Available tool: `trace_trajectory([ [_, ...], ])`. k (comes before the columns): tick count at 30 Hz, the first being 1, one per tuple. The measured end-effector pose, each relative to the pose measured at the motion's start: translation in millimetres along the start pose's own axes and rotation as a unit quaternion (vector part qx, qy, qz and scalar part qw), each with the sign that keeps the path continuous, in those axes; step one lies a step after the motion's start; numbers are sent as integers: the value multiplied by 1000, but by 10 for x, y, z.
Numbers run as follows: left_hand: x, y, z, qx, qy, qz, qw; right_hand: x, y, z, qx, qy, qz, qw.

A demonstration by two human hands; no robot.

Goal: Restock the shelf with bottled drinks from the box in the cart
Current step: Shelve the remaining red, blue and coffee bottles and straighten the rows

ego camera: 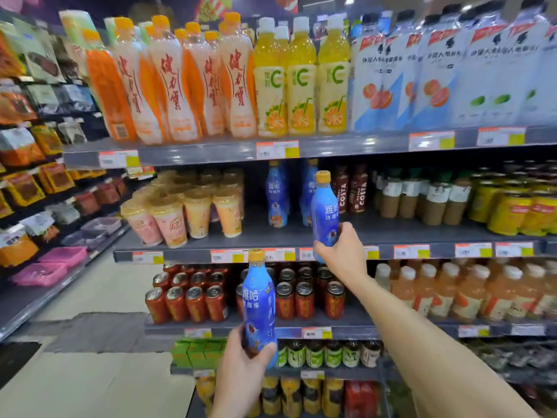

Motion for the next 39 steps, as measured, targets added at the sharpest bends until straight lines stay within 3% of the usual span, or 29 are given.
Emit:
trace_trajectory([
  [14,-500,1072,131,-47,56,47,996,-153,1050,569,1,1,32,999],
  [27,-1117,1892,530,-35,66,113,991,-288,1161,783,6,-38,8,999],
  [39,-1189,2529,895,-32,70,103,992,-354,1186,919,63,-62,-12,996],
])
Point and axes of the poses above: each hand's wrist, its own y-axis towards the middle knuckle, its own z-axis out of the palm, x = y × z, the point moved 10 cm from there along y, towards the middle knuckle, and after that the axes turned 11 degrees about -y, right-handed, at the moved point
